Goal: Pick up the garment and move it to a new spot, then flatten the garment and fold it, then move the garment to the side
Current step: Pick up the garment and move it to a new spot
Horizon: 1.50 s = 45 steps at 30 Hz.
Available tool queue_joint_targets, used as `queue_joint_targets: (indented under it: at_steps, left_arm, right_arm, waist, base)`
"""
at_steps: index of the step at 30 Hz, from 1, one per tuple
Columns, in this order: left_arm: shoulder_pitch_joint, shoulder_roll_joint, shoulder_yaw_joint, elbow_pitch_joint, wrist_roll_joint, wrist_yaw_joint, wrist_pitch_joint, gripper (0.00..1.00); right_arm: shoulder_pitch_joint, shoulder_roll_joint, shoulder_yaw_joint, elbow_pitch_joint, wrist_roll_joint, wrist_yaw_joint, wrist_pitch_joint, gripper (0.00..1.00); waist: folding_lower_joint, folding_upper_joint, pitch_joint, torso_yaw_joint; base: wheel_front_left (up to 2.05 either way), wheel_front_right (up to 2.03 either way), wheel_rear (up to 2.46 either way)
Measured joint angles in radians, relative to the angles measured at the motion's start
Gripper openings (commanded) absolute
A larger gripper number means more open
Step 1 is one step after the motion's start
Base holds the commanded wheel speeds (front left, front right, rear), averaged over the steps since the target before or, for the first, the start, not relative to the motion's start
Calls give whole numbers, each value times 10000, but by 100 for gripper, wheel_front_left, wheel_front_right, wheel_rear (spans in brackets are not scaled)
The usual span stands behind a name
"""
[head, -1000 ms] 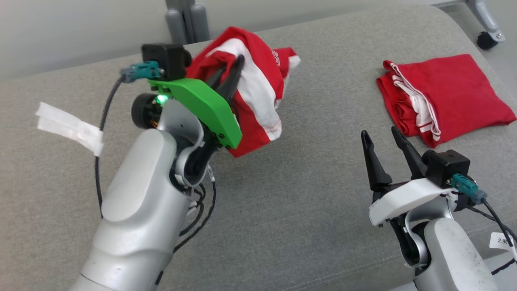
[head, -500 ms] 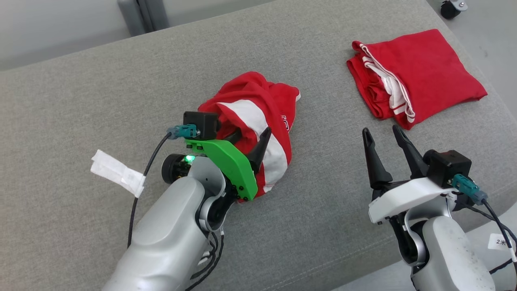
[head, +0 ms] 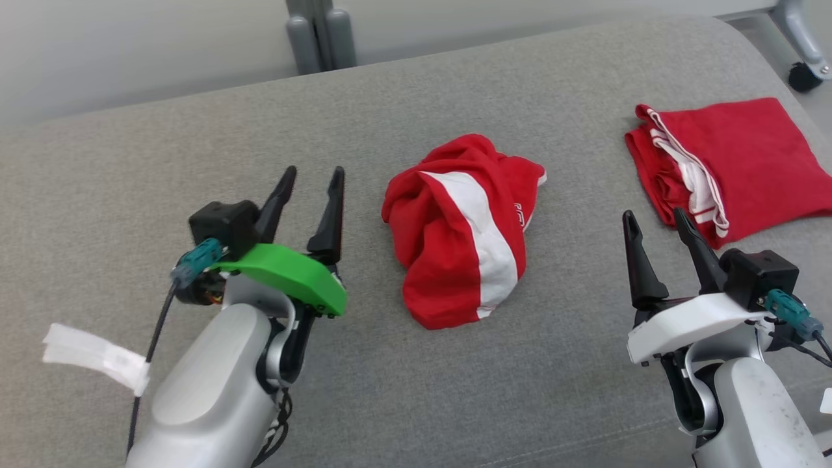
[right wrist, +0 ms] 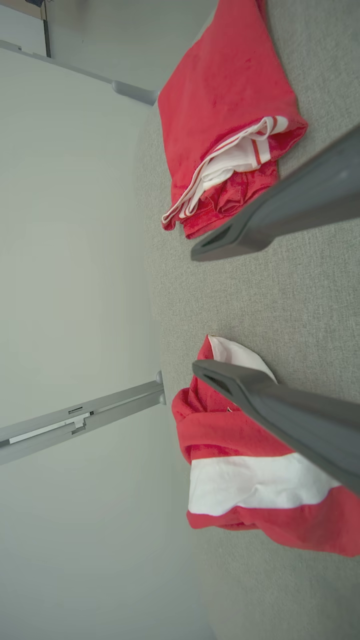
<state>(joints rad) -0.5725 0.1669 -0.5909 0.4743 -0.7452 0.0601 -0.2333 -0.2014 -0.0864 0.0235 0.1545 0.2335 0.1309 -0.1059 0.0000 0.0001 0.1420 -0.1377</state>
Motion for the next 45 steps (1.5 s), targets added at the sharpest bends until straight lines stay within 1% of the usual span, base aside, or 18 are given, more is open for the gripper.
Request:
queue_joint_targets:
  at_steps: [2, 6, 9, 13, 17, 22, 31, 35, 45]
  left_arm:
    - [272, 272, 267, -278, 100, 33, -163, 100]
    - [867, 635, 834, -752, 431, 107, -263, 100]
    - [1488, 815, 1544, -1356, 936, 96, -290, 100]
    - [2372, 830, 2220, -1824, 1622, -228, -291, 100]
    - [3152, 675, 2978, -2029, 2157, -489, -293, 100]
    - [3929, 303, 3858, -2107, 2727, -882, -293, 100]
    - [4571, -313, 4970, -2046, 3712, -1457, -291, 100]
    - [4727, -564, 5308, -1741, 3831, -1563, -293, 100]
    - [4757, -859, 5781, -1496, 4174, -1753, -291, 100]
  right_arm:
    - [102, -36, -61, -46, -2, 0, 35, 100]
    - [267, -86, -157, -48, -12, 0, 81, 100]
    - [341, -132, -188, 10, 0, 0, 75, 100]
    - [482, -157, -259, 109, 12, 0, 61, 100]
    - [534, -213, -284, 295, 23, 0, 61, 100]
    - [610, -334, -263, 539, 25, 0, 29, 100]
    - [742, -374, -180, 826, 25, 0, -100, 100]
    - [751, -374, -140, 934, 27, 0, -100, 100]
    - [728, -357, -109, 951, 27, 0, -100, 100]
  waist:
    - [0, 0, -146, 249]
    - [0, 0, -414, 688]
    - [0, 0, -629, 1004]
    - [0, 0, -843, 1336]
    - [0, 0, -1025, 1581]
    - [0, 0, -1182, 1745]
    - [0, 0, -1215, 1754]
    - [0, 0, -1207, 1717]
    - [0, 0, -1031, 1737]
  base:
    - [0, 0, 0]
    - [0, 0, 0]
    - [0, 0, 0]
    - [0, 0, 0]
    - [0, 0, 0]
    - [0, 0, 0]
    - [0, 0, 0]
    - [0, 0, 0]
    - [0, 0, 0]
